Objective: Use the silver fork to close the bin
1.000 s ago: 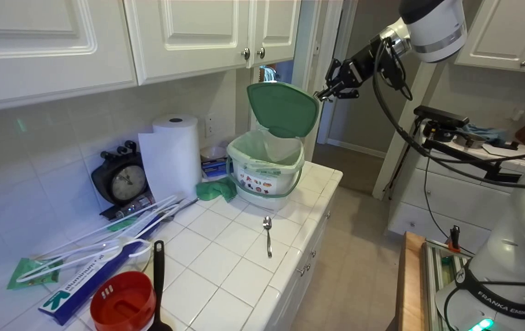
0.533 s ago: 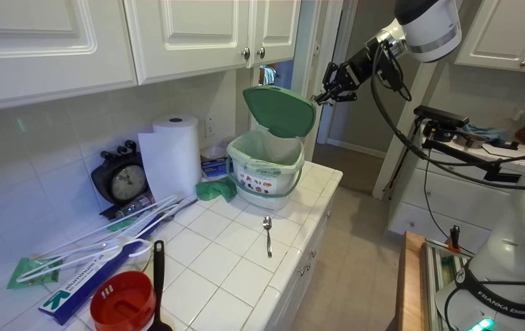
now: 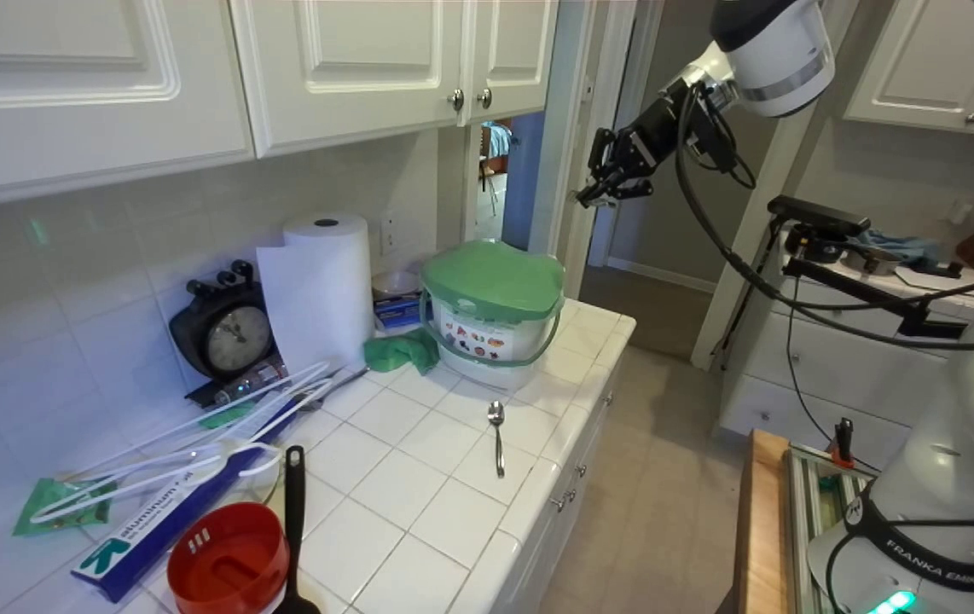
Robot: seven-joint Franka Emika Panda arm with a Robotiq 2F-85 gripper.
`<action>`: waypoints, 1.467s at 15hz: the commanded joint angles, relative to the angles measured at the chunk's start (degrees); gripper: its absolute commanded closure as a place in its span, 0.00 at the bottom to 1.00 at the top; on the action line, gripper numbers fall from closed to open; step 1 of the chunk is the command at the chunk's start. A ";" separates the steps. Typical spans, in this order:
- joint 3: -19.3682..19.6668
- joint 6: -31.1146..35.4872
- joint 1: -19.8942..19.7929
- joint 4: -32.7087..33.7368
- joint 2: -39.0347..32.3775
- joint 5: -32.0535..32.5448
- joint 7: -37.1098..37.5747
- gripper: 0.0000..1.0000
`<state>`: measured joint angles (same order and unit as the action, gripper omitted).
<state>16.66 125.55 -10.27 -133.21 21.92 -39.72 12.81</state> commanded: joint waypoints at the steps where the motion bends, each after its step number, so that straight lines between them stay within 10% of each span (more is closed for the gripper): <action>1: -1.84 -3.09 -0.67 2.29 -2.95 1.59 0.49 0.96; 22: -13.74 2.14 5.32 6.21 -16.98 22.58 2.19 0.96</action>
<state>3.56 126.82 -5.97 -128.95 7.81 -20.03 15.23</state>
